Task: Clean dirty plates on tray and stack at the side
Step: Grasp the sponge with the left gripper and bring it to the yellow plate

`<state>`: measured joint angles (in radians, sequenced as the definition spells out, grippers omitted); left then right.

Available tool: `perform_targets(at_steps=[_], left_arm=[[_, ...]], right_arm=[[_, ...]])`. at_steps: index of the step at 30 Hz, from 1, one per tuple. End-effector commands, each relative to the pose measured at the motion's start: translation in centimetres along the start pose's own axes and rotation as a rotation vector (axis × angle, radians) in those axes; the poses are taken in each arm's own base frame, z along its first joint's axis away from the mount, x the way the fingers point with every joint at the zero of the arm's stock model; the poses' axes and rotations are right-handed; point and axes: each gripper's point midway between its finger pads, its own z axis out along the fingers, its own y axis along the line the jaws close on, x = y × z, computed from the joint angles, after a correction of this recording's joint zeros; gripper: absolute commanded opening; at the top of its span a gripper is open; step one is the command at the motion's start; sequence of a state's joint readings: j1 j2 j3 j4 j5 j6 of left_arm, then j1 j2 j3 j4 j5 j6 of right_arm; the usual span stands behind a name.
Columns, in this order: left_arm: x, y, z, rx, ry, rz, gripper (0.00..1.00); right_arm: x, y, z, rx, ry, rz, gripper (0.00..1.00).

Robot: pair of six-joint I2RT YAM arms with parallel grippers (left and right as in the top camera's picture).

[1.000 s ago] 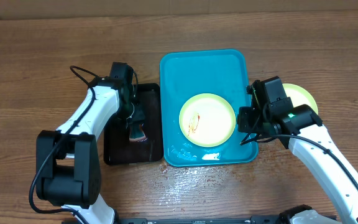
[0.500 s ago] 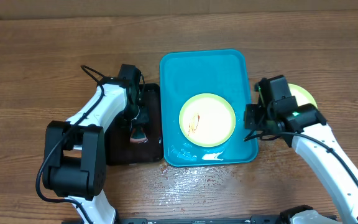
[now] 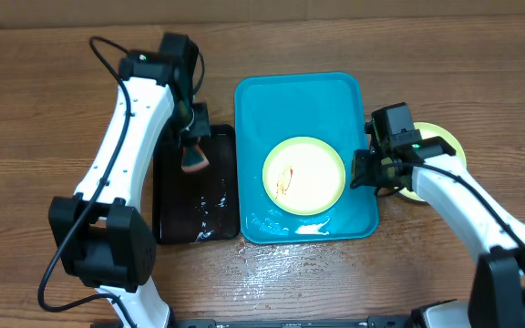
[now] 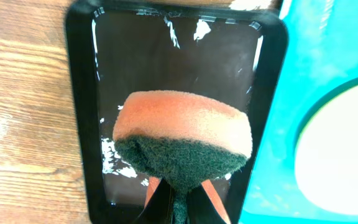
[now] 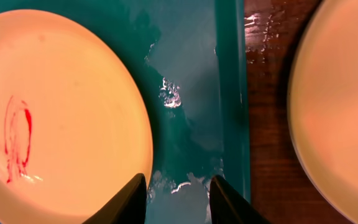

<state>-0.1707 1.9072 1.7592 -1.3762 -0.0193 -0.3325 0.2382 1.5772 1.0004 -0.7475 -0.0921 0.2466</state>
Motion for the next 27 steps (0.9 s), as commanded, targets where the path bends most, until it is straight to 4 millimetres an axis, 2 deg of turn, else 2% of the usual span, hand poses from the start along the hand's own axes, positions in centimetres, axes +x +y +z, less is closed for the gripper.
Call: perform_targets(at_steps=[1,5,10,14,16,18,23,27], left_arm=[[-1.5,-0.7,-3.8,0.028,-0.09,0.051,0.04],[-1.7,-1.7,-5.3,0.086,-0.109,0.08,0.04],[-1.9,-2.0,-5.6,0.105,-0.118,0.083,0.04],[-1.7,-2.3,-5.6,0.115,-0.111,0.097,0.04],[-1.6,-2.9,-5.7,0.141,-0.107,0.115,0.04],[-1.5,-4.1,-5.9,0.192,-0.109,0.128,0.04],[-1.5,-8.7,-6.3,0.298,-0.15,0.208,0.04],[-0.6,-13.1,-5.0,0.324,-0.165,0.281,0.04]], right_arm=[[-0.2,0.8,1.8,-0.038,0.036,-0.017,0.35],[0.8,1.9,3.6,-0.106,0.107,-0.012,0.34],[1.7,3.0,5.4,-0.134,0.152,-0.03,0.28],[2.5,3.3,6.1,-0.089,0.164,-0.068,0.14],[2.5,3.1,6.2,-0.059,0.156,-0.075,0.11],[2.4,2.8,6.2,-0.037,0.15,-0.079,0.1],[2.5,2.7,6.2,-0.033,0.154,-0.078,0.1],[2.5,2.7,6.2,-0.033,0.155,-0.078,0.1]])
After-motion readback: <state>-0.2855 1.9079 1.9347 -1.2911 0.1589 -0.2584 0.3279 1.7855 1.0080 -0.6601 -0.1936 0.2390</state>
